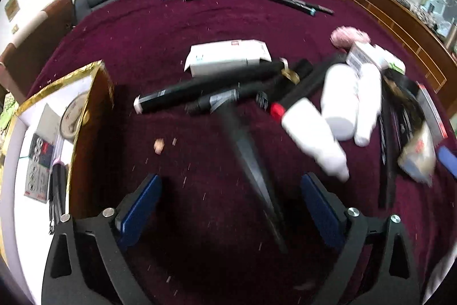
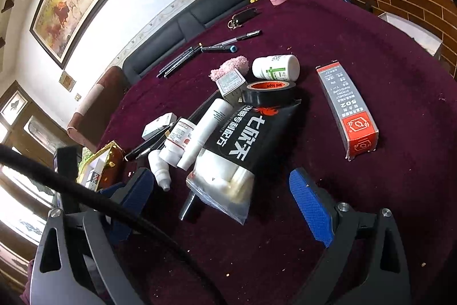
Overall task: Organize objects
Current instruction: 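Move both open grippers back over the cluttered table, then grasp a long black marker with the left gripper while the right gripper grasps a white dropper bottle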
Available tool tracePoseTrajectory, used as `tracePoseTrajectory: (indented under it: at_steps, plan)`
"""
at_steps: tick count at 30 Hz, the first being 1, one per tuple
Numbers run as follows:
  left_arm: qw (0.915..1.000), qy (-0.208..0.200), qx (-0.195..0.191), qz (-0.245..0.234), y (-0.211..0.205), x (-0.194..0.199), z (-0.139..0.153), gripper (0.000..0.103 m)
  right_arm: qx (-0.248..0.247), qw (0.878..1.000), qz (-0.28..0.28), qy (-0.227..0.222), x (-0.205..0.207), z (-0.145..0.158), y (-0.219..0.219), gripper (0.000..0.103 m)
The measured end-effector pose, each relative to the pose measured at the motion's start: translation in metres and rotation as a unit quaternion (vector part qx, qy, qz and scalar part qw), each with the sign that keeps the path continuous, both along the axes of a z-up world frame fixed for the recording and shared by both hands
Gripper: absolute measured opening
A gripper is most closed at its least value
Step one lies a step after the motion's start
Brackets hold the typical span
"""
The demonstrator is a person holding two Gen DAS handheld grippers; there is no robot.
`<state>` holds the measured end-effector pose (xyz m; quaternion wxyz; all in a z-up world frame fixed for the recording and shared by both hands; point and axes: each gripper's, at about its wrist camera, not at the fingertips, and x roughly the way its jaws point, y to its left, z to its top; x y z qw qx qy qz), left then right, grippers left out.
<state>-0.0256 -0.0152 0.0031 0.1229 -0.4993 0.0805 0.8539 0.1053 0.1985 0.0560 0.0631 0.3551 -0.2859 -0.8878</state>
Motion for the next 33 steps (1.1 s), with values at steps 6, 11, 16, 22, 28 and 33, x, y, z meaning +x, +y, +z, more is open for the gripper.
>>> tracePoseTrajectory:
  at_steps: [6,11,16,22,28,33]
  plan:
    - [0.9997,-0.009,-0.001,-0.021,-0.008,0.016,0.005,0.087,0.001,1.0,0.005,-0.006,-0.001,-0.002,-0.002,0.098]
    - [0.9992,0.013,-0.009,-0.036,0.012,0.009,0.006,0.087,0.006,1.0,-0.007,-0.01,0.001,-0.003,0.0,0.098]
    - [0.9946,0.017,0.012,-0.101,0.023,0.024,0.016,0.016,0.015,1.0,-0.009,-0.016,0.0,-0.004,-0.001,0.098]
    - [0.9933,0.015,0.079,-0.082,-0.011,0.041,0.023,0.011,0.07,0.997,0.007,0.006,0.007,0.014,-0.021,0.095]
    - [0.9851,0.042,0.155,-0.061,-0.052,0.077,0.048,0.011,0.059,0.994,0.091,0.014,0.001,0.047,-0.058,0.094]
    - [0.9741,0.057,0.211,-0.058,-0.078,0.103,0.063,0.012,0.082,0.989,0.121,-0.038,-0.026,0.038,-0.098,0.073]
